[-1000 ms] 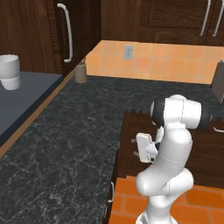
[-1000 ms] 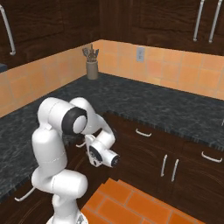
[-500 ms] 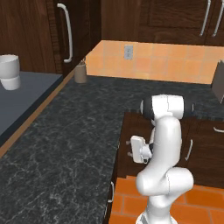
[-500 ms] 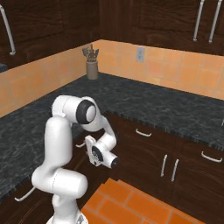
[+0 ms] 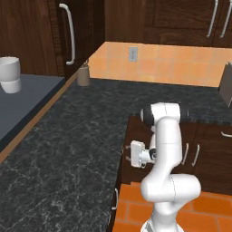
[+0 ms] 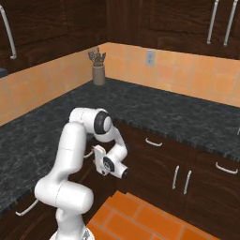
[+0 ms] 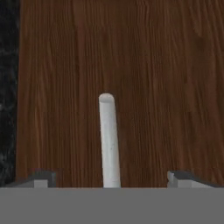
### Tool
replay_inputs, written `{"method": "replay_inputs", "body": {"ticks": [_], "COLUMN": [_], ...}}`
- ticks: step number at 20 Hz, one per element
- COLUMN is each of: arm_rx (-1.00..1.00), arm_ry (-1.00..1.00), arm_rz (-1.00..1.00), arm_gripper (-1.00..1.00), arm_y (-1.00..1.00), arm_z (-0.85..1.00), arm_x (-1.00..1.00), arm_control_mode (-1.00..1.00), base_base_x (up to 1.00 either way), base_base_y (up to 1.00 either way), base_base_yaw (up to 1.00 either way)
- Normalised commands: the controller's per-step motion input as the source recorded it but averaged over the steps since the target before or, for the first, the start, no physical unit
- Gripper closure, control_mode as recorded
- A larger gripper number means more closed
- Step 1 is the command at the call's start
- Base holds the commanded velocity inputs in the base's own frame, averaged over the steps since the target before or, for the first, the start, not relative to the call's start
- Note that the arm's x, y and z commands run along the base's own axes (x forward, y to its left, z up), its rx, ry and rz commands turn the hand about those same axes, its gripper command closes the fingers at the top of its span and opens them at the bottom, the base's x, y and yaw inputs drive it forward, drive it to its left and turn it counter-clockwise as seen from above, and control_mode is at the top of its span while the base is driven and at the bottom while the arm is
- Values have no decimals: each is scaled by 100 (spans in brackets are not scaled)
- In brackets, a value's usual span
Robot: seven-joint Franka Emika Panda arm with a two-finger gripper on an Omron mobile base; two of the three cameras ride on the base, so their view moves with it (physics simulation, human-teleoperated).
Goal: Take a straw from the drawer in front and place it inside the glass cup on the dining counter.
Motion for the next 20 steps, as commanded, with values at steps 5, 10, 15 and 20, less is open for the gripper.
{"method": "replay_inputs", "body": {"ticks": [5, 10, 15, 20], "arm_rx": [2, 0, 0, -7], "arm_ry": [0, 0, -4, -13], "arm_rz": [5, 4, 0, 0], "arm_gripper": [-100, -100, 100, 100], "arm_y": [31, 35, 35, -12], "arm_z": [-21, -20, -5, 0], "arm_x": [40, 17, 0, -28], "arm_control_mode": [-100, -100, -100, -100], "base_base_x": [0, 0, 0, 0], "base_base_y": [0, 0, 0, 0], "base_base_yaw": [0, 0, 0, 0]}}
